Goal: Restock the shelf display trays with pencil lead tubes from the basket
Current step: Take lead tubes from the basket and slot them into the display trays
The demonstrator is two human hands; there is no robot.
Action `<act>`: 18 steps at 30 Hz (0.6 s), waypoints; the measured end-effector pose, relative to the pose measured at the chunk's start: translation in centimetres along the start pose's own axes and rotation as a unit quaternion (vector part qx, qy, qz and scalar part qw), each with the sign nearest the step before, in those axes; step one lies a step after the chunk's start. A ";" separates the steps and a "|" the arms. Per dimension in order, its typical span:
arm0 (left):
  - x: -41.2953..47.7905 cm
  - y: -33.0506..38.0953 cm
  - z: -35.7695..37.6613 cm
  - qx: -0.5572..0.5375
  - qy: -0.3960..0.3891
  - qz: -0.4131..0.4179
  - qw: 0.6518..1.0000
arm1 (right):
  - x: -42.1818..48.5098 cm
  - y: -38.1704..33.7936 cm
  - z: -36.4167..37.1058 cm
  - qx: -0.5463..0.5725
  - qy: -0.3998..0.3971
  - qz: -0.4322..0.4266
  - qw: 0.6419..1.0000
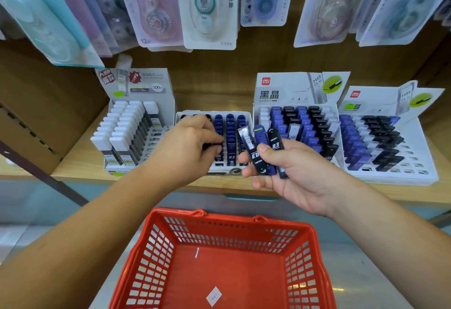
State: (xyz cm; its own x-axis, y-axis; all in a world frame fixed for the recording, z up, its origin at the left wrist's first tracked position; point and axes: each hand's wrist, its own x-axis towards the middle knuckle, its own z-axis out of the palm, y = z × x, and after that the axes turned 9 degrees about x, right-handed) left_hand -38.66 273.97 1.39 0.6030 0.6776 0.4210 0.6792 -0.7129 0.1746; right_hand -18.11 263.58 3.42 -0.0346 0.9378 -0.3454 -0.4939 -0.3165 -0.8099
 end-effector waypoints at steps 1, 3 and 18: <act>0.0 0.4 -0.3 -0.001 0.031 0.002 1.000 | 0.1 0.1 0.1 -0.003 0.003 -0.003 1.000; 0.1 2.0 -1.5 -0.066 0.055 -0.044 0.995 | 0.4 0.4 0.5 -0.013 0.003 -0.007 1.000; -1.0 2.1 -4.3 -0.469 -0.058 -0.285 0.834 | 0.3 1.2 2.5 -0.092 0.044 -0.005 0.995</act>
State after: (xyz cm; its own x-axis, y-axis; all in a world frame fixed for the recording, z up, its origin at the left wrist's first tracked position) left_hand -39.61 271.05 5.15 0.3680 0.9286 -0.0477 0.2755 -0.0599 0.9594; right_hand -20.89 263.90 3.55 0.0496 0.9278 -0.3698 -0.3256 -0.3350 -0.8842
